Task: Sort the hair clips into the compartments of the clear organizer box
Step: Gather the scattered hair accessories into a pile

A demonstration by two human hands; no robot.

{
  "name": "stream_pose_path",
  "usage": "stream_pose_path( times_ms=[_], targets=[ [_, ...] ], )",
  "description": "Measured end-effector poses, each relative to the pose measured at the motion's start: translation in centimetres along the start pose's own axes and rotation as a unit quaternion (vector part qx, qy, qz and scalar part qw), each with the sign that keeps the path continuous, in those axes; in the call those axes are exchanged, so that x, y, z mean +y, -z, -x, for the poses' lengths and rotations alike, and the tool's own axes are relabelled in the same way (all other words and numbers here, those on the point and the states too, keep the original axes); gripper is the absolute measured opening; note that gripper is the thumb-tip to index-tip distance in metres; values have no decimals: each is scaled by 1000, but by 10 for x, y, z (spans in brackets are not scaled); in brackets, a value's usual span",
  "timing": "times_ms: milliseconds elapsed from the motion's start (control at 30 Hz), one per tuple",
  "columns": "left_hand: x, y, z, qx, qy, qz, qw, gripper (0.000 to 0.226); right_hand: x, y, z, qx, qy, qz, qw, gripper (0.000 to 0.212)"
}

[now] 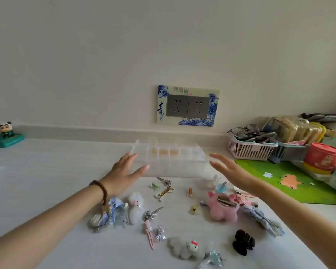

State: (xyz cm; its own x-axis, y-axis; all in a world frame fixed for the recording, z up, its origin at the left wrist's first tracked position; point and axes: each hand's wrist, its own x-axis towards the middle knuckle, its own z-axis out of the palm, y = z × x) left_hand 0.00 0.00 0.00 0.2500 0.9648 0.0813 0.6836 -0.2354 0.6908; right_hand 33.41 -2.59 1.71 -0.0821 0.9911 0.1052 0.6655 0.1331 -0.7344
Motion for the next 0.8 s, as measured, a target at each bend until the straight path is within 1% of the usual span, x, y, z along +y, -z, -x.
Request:
stream_pose_path(
  times_ms=[33,100,167,200,233,300,333,467,500,567,600,667,700,767,800],
  targets=[
    [0,-2,18,4,-11,-13,1000,102,6,2,11,8,-2,13,1000,60],
    [-9,-7,42,18,-18,-44,999,95,20,6,26,9,-13,37,999,54],
    [-24,-11,60,22,-35,-59,997,100,30,6,36,14,-29,79,996,56],
    [-26,-10,63,19,-32,-55,998,100,32,4,38,16,-33,102,994,60],
    [-28,-10,64,15,-29,-41,999,97,32,1,39,16,-28,117,993,60],
    [-23,-12,65,3,-34,-4,999,89,28,-10,39,5,-20,113,993,48],
    [-18,-16,66,-7,-42,5,999,86,24,-17,40,-4,-12,110,994,45],
    [3,-31,61,-45,-59,32,997,76,2,-49,45,-35,26,103,994,47],
    [8,-34,59,-50,-65,45,996,77,-4,-57,45,-38,33,104,993,47],
    [16,-39,56,-54,-75,72,993,90,-14,-71,45,-43,47,107,992,47],
    [19,-41,54,-57,-74,78,993,89,-19,-77,44,-44,52,103,992,47],
    [27,-47,53,-67,-81,83,991,69,-31,-90,43,-48,61,97,992,46],
    [29,-50,52,-71,-89,79,990,65,-37,-96,42,-50,66,93,992,46],
    [32,-54,53,-77,-100,70,990,69,-47,-102,42,-57,75,66,993,46],
    [32,-53,53,-72,-105,58,990,73,-51,-100,44,-62,82,33,994,46]
  ],
)
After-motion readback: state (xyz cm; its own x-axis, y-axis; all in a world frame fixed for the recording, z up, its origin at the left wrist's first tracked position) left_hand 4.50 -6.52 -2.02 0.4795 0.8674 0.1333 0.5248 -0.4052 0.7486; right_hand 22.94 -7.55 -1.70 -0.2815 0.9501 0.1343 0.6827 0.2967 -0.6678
